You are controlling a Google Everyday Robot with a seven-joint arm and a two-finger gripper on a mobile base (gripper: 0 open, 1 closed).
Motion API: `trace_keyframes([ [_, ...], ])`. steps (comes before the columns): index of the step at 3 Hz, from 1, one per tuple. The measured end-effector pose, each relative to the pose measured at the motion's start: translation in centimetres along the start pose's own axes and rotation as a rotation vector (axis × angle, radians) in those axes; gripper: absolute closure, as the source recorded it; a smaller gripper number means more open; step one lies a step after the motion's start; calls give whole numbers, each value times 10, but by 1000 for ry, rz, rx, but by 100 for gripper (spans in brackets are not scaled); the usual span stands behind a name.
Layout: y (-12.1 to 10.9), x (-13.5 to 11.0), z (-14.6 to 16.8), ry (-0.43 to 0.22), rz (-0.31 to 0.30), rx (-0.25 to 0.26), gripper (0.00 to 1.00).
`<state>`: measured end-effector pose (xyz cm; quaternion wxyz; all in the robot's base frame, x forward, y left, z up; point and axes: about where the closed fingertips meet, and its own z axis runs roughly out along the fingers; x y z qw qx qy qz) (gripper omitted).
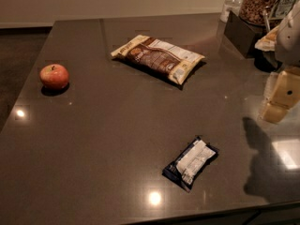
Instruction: Pick rxbar blueberry
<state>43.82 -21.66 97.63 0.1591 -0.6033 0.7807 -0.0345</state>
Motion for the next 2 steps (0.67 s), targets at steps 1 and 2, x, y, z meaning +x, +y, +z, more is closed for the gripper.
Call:
trace_keyframes([
  [1, 0, 0, 0, 0, 0, 0, 0],
  [2, 2, -3, 0, -13, -30, -26, 0],
])
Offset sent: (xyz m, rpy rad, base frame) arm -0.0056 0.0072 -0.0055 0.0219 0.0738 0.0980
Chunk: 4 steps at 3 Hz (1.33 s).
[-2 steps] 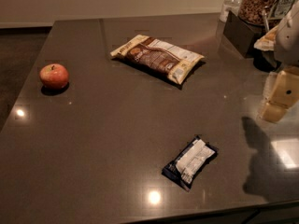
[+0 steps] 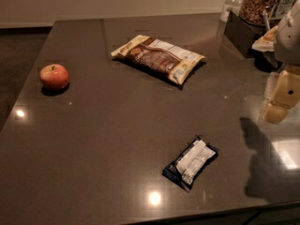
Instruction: Pick rxbar blueberry
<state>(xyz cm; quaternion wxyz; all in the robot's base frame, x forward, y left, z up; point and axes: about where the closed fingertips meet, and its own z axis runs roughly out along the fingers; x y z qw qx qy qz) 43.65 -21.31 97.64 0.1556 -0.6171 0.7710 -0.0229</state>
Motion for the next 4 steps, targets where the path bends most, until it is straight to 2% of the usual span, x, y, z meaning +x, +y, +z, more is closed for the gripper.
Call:
trace_keyframes([
  [1, 15, -11, 7, -19, -74, -62, 0],
  [2, 43, -28, 24, -69, -205, -135, 0],
  [3, 81, -50, 51, -131, -338, -198, 0],
  [4, 111, -67, 80, -167, -414, -242, 0],
])
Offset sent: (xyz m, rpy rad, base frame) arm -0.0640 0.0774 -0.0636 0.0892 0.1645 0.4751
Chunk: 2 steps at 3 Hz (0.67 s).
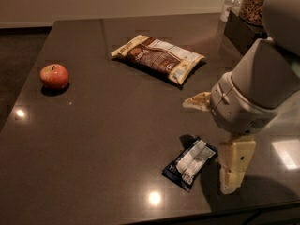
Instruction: Pick rxbar blueberry
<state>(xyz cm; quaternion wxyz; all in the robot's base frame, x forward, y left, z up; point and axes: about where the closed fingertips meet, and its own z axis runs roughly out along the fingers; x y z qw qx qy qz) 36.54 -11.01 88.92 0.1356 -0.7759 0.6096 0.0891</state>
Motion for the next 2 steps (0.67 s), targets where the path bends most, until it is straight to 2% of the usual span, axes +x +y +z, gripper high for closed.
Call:
trace_keyframes([
  [2, 10, -7, 40, -27, -37, -51, 0],
])
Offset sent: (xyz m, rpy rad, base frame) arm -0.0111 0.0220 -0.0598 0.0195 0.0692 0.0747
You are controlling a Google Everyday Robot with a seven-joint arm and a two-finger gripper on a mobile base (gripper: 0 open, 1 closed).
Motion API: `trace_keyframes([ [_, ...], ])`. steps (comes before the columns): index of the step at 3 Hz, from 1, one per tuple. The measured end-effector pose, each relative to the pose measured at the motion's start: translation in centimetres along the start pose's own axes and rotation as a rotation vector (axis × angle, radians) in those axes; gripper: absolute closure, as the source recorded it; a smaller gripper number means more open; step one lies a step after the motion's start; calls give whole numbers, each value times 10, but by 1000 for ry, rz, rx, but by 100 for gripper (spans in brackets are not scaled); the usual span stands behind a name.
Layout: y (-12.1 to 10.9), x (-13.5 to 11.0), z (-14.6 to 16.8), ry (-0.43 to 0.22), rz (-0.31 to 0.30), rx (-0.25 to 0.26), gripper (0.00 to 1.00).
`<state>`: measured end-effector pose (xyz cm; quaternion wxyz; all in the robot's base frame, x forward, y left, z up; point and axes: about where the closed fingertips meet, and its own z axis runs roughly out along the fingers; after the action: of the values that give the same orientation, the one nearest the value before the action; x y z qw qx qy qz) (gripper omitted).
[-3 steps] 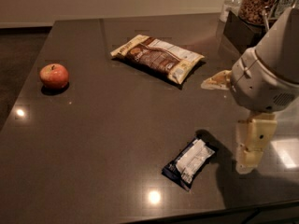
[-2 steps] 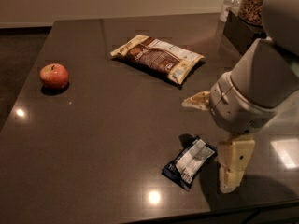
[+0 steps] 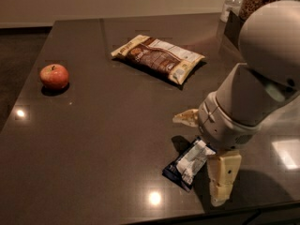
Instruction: Pick rxbar blueberry
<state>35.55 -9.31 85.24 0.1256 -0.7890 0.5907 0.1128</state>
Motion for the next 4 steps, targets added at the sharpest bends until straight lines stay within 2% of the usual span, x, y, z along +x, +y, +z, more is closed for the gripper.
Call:
trace_keyframes([
  [2, -1, 10, 22, 24, -23, 3, 3],
  [4, -5, 13, 24, 22, -20, 0, 49],
])
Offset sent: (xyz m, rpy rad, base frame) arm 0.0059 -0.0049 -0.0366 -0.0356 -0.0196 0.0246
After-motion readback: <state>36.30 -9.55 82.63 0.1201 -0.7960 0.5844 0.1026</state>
